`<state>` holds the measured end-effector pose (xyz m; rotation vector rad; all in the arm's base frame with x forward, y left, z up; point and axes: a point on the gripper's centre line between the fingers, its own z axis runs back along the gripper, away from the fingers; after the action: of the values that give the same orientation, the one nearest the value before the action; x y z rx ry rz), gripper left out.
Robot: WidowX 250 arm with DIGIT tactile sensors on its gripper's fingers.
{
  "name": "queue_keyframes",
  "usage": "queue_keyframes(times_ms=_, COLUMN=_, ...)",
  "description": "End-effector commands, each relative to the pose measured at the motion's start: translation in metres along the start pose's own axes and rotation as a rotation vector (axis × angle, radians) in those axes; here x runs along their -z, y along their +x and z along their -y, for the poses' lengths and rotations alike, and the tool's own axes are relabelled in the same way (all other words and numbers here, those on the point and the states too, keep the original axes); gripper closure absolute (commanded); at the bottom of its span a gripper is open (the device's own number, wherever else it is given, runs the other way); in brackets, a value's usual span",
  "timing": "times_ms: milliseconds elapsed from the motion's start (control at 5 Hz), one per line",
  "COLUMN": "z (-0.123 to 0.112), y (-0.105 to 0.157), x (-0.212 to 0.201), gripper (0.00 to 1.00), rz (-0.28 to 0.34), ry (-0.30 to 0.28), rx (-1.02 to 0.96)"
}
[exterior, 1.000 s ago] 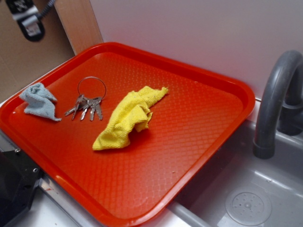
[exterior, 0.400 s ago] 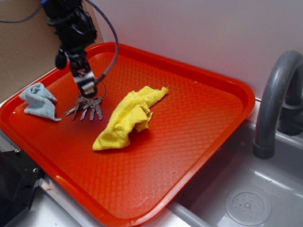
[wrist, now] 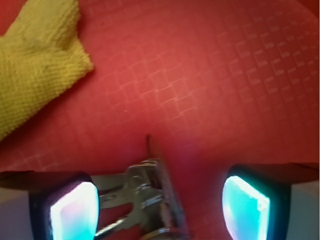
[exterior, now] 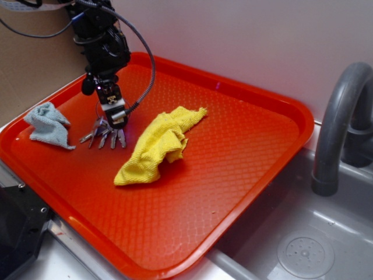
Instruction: Grab the silver keys.
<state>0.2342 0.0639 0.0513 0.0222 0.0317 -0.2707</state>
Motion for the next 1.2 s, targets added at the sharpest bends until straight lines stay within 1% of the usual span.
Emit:
queue_keyframes(times_ms=0, z=0.002, y=0.004, x=-0.004, gripper=1.00, rz=0.008, ry=0.038, rx=-0.017)
queue_keyframes(times_ms=200, z=0.004, y=0.005, x=-0.001, gripper=1.00, rz=0.004, ry=0.033, rx=-0.017)
queue_keyframes(times_ms=400, z=0.008, y=0.006, x=-0.005, gripper=1.00, rz=0.008, ry=0.041, rx=-0.029)
queue_keyframes(times_ms=600, z=0.021, y=-0.012, x=-0.055, gripper=1.00, rz=0.115, ry=-0.007, rx=-0.222)
queue_keyframes(times_ms=800, z=0.035, y=-0.035, x=-0.104, gripper=1.00, rz=0.215, ry=-0.052, rx=-0.471)
queue_keyframes(times_ms=1000, z=0.049, y=-0.036, x=-0.154, gripper=1.00, rz=0.241, ry=-0.026, rx=-0.550)
